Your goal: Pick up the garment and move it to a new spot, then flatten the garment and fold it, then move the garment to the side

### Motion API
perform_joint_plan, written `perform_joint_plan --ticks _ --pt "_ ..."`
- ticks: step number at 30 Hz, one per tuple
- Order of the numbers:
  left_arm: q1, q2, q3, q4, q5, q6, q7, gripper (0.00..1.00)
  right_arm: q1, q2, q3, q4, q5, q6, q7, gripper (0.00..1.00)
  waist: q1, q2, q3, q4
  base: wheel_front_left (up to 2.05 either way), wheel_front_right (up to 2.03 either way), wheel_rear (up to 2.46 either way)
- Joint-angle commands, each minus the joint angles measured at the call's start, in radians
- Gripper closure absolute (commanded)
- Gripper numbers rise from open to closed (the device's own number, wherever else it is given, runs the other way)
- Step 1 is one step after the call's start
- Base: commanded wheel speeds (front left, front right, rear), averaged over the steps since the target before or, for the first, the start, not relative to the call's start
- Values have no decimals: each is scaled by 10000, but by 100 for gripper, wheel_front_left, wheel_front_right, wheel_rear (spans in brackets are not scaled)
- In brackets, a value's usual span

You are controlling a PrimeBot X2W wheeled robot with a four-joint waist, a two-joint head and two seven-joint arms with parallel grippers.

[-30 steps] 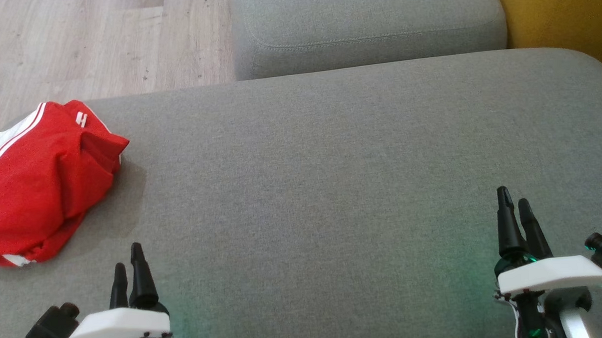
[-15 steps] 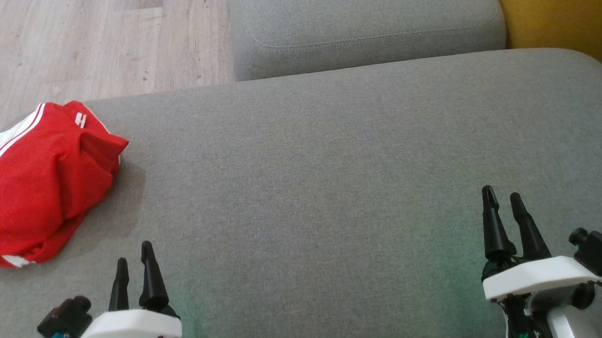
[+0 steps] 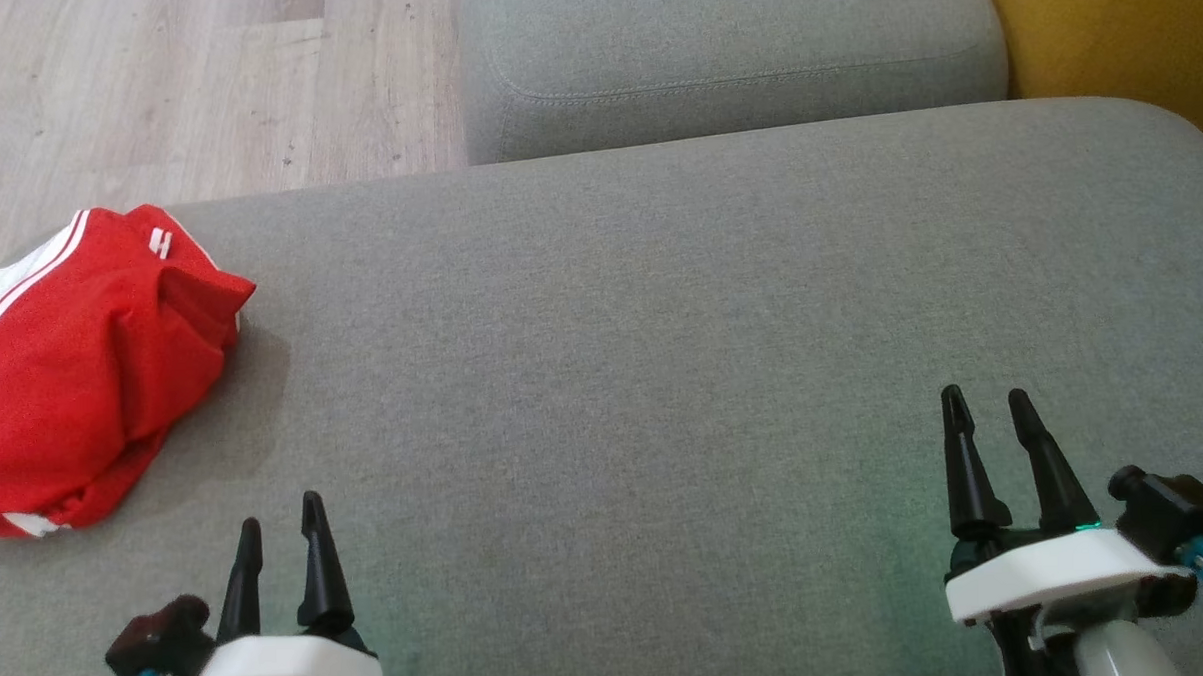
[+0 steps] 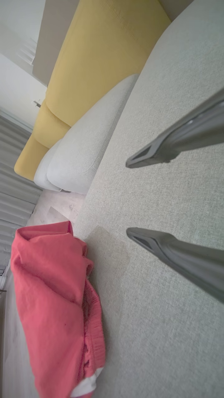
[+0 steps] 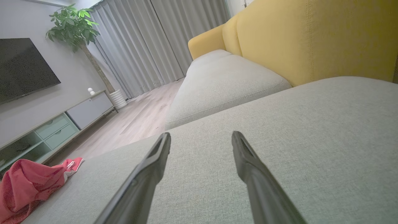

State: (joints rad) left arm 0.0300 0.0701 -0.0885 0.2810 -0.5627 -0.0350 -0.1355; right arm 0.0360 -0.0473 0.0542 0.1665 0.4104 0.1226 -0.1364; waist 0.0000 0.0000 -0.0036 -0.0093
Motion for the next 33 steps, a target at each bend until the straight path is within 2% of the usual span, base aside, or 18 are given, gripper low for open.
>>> perform_joint_plan --ticks 1,33 --pt "-241 175 159 -324 415 35 -189 0 -218 -156 213 -406 -392 57 -174 0 0 0 -3 2 0 0 0" --pt "28 313 45 -313 4145 305 -1099 0 139 -49 379 -370 -3558 77 -1088 0 0 0 -18 133 0 0 0"
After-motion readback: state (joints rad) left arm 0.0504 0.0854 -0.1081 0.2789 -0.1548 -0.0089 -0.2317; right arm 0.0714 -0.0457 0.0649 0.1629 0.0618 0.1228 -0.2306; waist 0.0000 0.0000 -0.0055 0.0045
